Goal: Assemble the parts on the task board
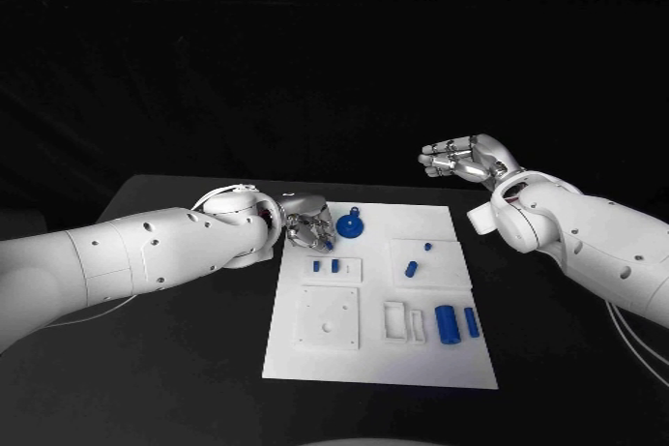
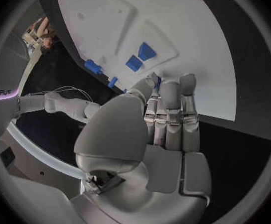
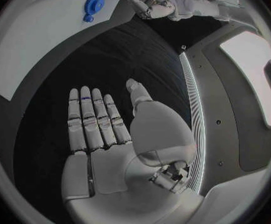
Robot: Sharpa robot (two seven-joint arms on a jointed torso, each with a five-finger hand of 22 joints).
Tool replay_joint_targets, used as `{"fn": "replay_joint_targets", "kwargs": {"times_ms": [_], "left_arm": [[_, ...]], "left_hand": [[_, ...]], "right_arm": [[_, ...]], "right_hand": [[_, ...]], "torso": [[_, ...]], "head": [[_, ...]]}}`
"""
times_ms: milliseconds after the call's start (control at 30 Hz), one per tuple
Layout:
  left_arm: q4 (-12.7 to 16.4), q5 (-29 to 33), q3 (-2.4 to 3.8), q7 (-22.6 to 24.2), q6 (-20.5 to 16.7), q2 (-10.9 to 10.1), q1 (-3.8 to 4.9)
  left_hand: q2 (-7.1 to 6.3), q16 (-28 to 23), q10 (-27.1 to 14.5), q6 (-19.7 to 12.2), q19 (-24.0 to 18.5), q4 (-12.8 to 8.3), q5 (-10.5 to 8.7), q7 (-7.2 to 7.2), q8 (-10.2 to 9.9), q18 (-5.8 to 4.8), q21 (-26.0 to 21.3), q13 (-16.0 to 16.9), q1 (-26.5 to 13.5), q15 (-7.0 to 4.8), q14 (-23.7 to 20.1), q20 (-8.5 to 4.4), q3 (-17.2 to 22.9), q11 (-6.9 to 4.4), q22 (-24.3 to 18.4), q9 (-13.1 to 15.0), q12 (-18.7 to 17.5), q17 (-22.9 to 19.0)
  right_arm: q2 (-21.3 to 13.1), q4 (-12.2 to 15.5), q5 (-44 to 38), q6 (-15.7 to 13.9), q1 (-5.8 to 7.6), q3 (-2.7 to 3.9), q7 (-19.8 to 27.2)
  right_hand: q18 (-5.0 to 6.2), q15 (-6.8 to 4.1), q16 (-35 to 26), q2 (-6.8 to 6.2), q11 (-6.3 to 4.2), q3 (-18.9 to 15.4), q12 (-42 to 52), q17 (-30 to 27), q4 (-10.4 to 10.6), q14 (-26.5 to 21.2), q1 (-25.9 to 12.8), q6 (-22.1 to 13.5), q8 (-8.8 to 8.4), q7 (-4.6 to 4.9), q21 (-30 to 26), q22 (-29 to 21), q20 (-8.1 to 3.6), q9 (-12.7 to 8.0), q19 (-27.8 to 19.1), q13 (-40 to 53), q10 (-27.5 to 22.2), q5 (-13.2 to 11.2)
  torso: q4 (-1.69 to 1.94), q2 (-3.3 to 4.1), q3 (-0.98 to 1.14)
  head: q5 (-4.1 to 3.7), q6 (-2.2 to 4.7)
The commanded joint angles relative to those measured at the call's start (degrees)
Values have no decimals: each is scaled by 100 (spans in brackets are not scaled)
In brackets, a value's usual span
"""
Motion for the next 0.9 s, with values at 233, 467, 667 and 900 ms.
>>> {"fn": "replay_joint_targets", "kwargs": {"times_ms": [233,467,667,900], "left_arm": [[-30,4,-58,5,91,46,-10],[-46,5,-90,6,104,87,-10],[-56,3,-109,-5,137,124,-10],[-72,-85,-117,-111,308,153,-10]], "left_hand": [[0,-7,-23,-33,-32,-20,-7,25,13,76,32,5,28,-16,-28,-6,2,0,113,6,19,-3],[4,-7,-29,-43,-36,-17,-12,25,13,75,38,5,24,-15,-26,-5,3,1,112,6,19,-3],[11,-18,-40,-50,-42,-8,-18,27,13,75,37,5,17,-14,-41,-4,4,5,109,6,19,-7],[38,-25,45,49,-40,12,-49,2,17,58,26,7,18,-33,-32,-18,-37,-28,105,13,22,-11]], "right_arm": [[-4,19,-42,49,-6,4,23],[-3,19,-42,62,-8,4,20],[-3,19,-42,71,-9,4,17],[15,7,-40,89,-19,4,16]], "right_hand": [[87,-10,-18,-16,-11,-1,-29,-9,47,-34,-44,-17,-36,-10,7,-9,0,-6,-36,-1,-37,12],[87,-10,-18,-16,-11,-1,-29,-9,47,-34,-44,-17,-36,-10,7,-9,0,-6,-36,-1,-37,12],[87,-10,-17,-10,-12,10,-28,-8,54,-33,-34,-20,-37,-11,7,-9,1,-6,-37,-1,-36,3],[87,-10,-17,-10,-12,10,-28,-8,54,-33,-34,-20,-37,-11,7,-9,1,-6,-37,-1,-36,3]], "torso": [[1,0,3],[1,1,-1],[3,1,0],[-1,1,3]], "head": [[-7,-15],[-15,-17],[-21,-20],[-24,-26]]}}
